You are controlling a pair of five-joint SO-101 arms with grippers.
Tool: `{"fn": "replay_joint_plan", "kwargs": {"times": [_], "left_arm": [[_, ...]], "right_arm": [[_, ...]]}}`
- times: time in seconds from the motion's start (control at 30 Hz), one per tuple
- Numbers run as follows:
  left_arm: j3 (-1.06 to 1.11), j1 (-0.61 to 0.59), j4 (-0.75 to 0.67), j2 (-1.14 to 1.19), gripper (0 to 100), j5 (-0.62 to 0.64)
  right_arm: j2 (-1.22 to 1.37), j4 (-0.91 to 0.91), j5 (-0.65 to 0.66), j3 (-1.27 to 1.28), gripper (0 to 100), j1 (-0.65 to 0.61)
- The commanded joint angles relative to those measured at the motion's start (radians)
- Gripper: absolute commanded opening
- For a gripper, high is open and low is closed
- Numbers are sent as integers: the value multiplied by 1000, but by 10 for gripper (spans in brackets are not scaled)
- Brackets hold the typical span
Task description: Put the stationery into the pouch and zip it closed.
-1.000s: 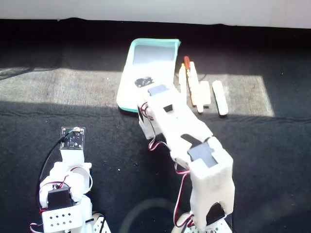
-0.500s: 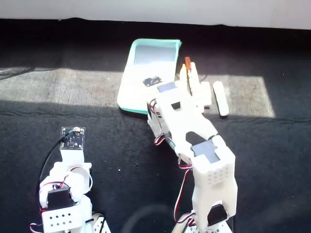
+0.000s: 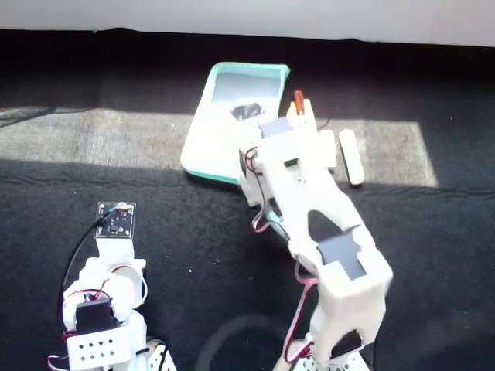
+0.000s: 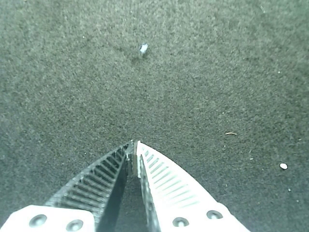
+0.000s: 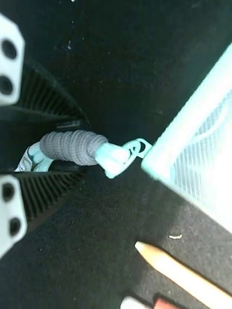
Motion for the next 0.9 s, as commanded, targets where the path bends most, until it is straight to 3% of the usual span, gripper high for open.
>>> {"fn": "replay_joint_plan", "kwargs": {"times": [0.0,0.13,0.37,0.47,0.67,0.87], "left_arm": [[-10,8,3,-1,13,5],[-116,8,-38,-1,14,-6],[-194,2,-127,-1,117,-365],[-191,-48,-198,-1,96,-454],[-189,-111,-454,7,10,-394],[-294,-154,-470,12,14,-371]], "right_arm": [[-222,50,15,-35,6,4],[-380,120,118,-38,6,2],[-668,117,344,-42,6,8],[-774,50,362,-42,6,8],[-898,25,362,-31,6,5],[-920,125,365,-33,6,4]]}}
